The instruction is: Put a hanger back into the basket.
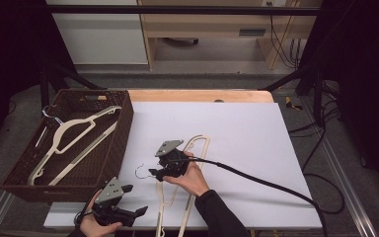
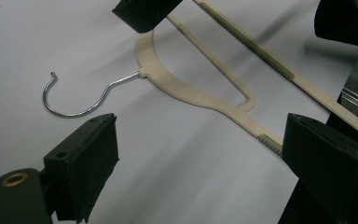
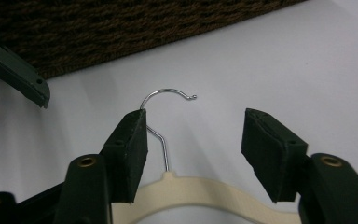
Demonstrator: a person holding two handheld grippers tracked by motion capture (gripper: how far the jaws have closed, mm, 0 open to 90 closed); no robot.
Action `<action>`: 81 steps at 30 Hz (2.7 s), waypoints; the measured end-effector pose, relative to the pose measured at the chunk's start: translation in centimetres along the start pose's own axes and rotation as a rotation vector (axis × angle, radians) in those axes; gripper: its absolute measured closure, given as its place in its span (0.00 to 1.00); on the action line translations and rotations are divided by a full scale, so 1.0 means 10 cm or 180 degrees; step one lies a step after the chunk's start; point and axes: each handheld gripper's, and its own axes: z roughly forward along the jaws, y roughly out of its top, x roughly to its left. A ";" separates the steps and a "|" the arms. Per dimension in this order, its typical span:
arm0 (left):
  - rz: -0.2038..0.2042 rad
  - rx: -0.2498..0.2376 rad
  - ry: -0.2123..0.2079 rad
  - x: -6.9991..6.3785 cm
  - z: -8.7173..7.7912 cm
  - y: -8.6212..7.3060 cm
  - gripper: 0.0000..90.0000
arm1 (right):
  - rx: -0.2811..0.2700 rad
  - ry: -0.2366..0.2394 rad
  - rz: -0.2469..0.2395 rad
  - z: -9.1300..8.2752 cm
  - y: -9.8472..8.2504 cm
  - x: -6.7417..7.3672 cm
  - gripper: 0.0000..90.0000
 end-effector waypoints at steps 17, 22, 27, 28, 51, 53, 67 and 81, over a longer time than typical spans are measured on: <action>-0.0013 0.0033 -0.0020 0.01 0.02 -0.02 0.12 | 0.0424 0.0261 -0.0130 0.44 -0.07 0.10 0.76; -0.0020 0.0035 -0.0020 0.01 0.03 -0.02 0.12 | 0.0450 0.0257 -0.0169 0.46 -0.09 0.10 0.86; -0.0024 0.0035 -0.0016 0.01 0.03 -0.02 0.12 | 0.0545 0.0288 -0.0196 0.44 -0.08 0.12 0.97; -0.0023 0.0035 -0.0014 0.01 0.03 -0.02 0.12 | 0.0569 0.0314 -0.0177 0.44 -0.08 0.12 0.98; -0.0328 -0.0006 -0.0109 0.00 0.08 0.10 0.14 | 0.0416 0.0370 -0.0263 0.22 0.03 0.09 0.99; -0.0283 0.0012 -0.0033 0.01 0.12 0.15 0.15 | 0.0385 0.0369 -0.0245 0.18 0.05 0.09 0.99; -0.0661 0.0151 -0.0311 0.05 0.57 0.38 0.41 | 0.0179 0.0303 -0.0289 -0.06 0.13 0.08 0.99; -0.1075 0.0113 -0.0507 0.01 0.64 0.44 0.75 | -0.0052 0.0269 -0.0285 -0.32 0.17 0.07 1.00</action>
